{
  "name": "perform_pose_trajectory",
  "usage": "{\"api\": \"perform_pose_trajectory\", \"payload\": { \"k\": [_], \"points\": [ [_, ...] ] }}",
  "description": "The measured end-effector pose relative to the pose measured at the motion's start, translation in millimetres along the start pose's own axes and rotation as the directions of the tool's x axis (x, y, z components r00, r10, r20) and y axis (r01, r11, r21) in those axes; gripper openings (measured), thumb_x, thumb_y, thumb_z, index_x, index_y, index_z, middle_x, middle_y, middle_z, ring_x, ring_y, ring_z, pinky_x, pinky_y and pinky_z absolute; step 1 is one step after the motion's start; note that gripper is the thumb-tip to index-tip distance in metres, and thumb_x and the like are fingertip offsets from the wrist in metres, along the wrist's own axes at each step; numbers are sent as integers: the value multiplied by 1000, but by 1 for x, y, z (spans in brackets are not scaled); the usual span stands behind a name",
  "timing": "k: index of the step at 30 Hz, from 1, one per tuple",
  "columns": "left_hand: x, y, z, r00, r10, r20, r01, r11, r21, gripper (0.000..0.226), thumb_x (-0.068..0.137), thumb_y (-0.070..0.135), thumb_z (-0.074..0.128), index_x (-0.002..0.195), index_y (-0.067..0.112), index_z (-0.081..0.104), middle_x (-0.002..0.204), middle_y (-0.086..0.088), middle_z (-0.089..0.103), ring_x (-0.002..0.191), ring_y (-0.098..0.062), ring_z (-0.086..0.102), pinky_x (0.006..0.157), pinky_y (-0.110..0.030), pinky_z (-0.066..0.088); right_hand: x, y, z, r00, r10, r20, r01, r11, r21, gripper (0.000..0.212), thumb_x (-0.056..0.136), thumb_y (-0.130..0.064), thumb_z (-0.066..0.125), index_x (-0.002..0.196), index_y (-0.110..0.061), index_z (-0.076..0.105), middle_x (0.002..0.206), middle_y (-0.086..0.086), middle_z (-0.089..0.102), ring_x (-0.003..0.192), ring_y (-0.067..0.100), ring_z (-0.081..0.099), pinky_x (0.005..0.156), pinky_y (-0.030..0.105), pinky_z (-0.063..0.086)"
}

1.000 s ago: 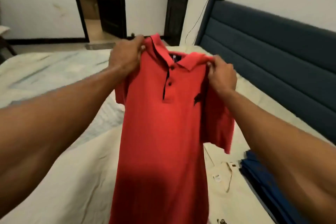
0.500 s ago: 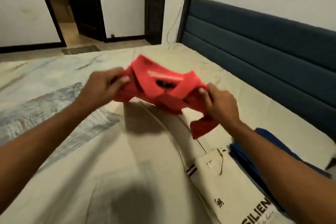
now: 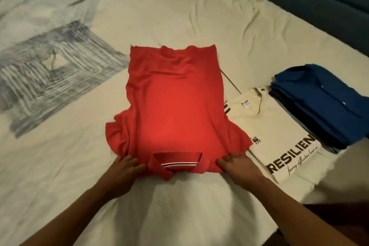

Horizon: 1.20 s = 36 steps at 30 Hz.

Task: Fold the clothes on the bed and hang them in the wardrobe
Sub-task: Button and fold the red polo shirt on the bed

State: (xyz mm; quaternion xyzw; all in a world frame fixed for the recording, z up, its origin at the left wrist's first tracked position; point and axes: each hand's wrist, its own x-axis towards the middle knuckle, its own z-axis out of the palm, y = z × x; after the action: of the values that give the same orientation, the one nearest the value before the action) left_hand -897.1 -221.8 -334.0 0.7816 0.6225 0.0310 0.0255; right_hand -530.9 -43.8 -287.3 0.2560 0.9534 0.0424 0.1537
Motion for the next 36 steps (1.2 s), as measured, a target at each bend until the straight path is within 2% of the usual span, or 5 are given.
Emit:
{"api": "perform_pose_trajectory", "payload": {
  "k": [17, 22, 28, 33, 36],
  "points": [
    [-22, 158, -16, 877, 117, 466, 12, 964, -264, 32, 72, 33, 45, 102, 29, 55, 106, 2, 58, 100, -26, 58, 78, -34, 41, -75, -15, 1, 820, 254, 512, -269, 962, -47, 39, 96, -29, 56, 135, -29, 49, 135, 2, 55, 130, 27, 44, 105, 46, 34],
    [-24, 131, -14, 956, -235, 176, 292, 828, -478, 26, 76, 36, 43, 87, 16, 56, 88, -4, 55, 83, -29, 58, 69, -38, 47, -55, -63, -7, 889, 347, 299, -391, 915, 98, 49, 90, -39, 58, 136, -25, 48, 131, 3, 58, 122, 28, 51, 98, 40, 37],
    [-18, 37, -17, 414, -909, 48, 769, 321, -553, 34, 80, 0, 55, 113, 5, 52, 112, -21, 52, 106, -41, 51, 85, -49, 43, -20, -149, -22, 962, 269, -48, -248, 933, 260, 32, 57, -23, 71, 87, -23, 63, 82, -1, 64, 75, 26, 61, 60, 34, 44],
    [-14, -8, -12, 574, -759, 305, 795, 430, -428, 44, 82, 20, 61, 125, 10, 54, 115, -19, 60, 106, -39, 56, 82, -43, 44, 15, -226, -22, 963, 146, -227, -58, 934, 354, 33, 66, -36, 71, 91, -23, 54, 85, -1, 59, 74, 23, 58, 57, 32, 44],
    [-28, -17, -22, 399, -851, 341, 806, 149, -573, 39, 68, 40, 50, 92, 13, 67, 92, -13, 69, 90, -34, 61, 79, -38, 49, 18, -257, -14, 972, 228, -61, -186, 901, 392, 42, 71, -51, 58, 101, -23, 52, 94, 0, 57, 83, 24, 57, 63, 38, 47]
  ]
}}
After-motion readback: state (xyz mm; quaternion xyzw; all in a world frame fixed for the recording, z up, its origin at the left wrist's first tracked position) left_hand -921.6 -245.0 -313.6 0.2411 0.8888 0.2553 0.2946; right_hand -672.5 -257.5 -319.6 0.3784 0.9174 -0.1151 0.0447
